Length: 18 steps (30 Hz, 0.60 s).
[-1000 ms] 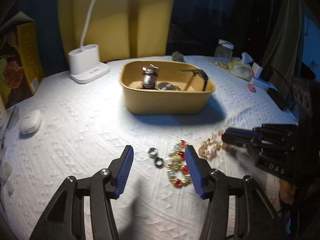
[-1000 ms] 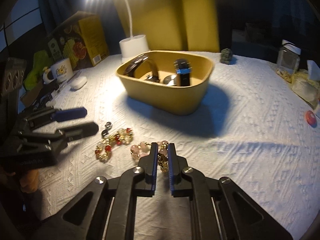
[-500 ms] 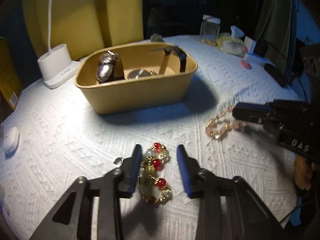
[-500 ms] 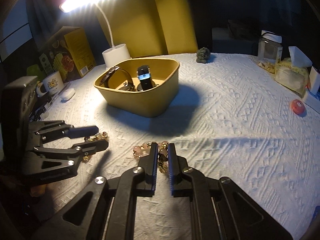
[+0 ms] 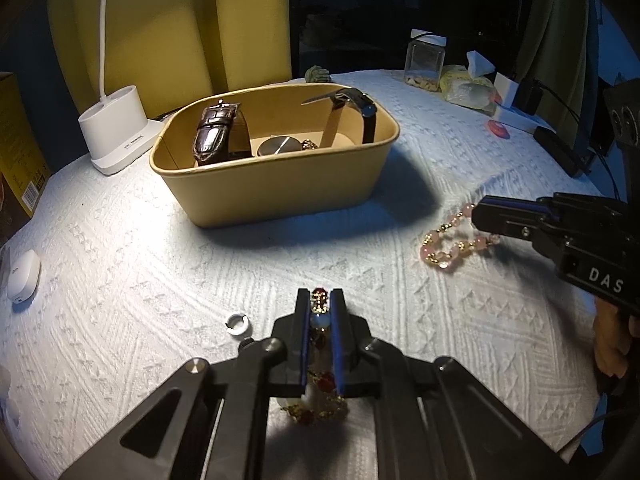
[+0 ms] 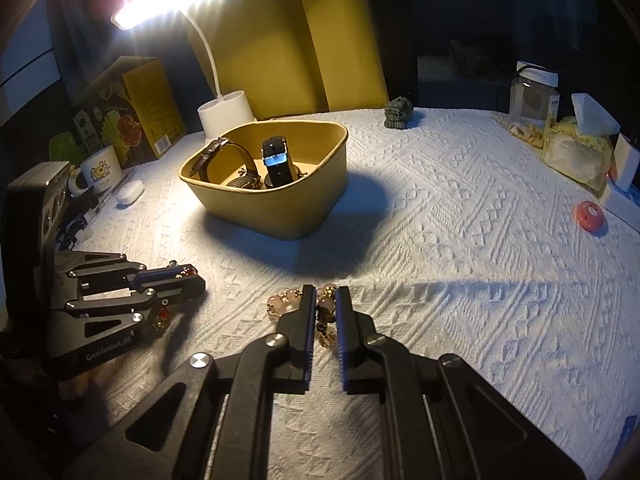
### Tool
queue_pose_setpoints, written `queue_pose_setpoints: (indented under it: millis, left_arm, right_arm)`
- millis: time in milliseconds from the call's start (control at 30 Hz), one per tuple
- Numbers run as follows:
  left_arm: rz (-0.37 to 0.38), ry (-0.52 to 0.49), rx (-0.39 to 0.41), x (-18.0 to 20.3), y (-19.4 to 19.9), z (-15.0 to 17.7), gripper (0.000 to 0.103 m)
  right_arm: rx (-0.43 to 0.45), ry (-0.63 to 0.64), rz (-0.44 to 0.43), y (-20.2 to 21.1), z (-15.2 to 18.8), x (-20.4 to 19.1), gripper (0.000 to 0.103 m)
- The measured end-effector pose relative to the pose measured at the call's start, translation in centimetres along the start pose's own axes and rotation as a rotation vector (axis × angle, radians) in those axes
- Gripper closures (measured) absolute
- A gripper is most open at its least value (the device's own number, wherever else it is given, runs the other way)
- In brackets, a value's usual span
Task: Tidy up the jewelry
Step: 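Carry both bracelets into the tan tray and open both tools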
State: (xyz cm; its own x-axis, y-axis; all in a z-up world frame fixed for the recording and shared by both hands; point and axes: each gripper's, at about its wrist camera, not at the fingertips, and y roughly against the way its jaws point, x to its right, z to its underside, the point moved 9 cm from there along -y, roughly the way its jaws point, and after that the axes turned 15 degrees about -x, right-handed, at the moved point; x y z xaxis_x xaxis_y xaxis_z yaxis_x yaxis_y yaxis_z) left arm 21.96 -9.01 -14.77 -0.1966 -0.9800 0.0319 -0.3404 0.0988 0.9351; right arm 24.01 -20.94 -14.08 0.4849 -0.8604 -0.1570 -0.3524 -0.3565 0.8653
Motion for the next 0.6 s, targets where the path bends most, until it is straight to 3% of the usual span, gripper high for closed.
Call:
queue_pose_setpoints:
  millis: [600]
  left_arm:
    - [0.006, 0.033, 0.108, -0.7, 5.2, 0.6, 0.095]
  right_arm:
    - [0.048, 0.041, 0.026, 2.8, 0.0, -1.8, 0.094]
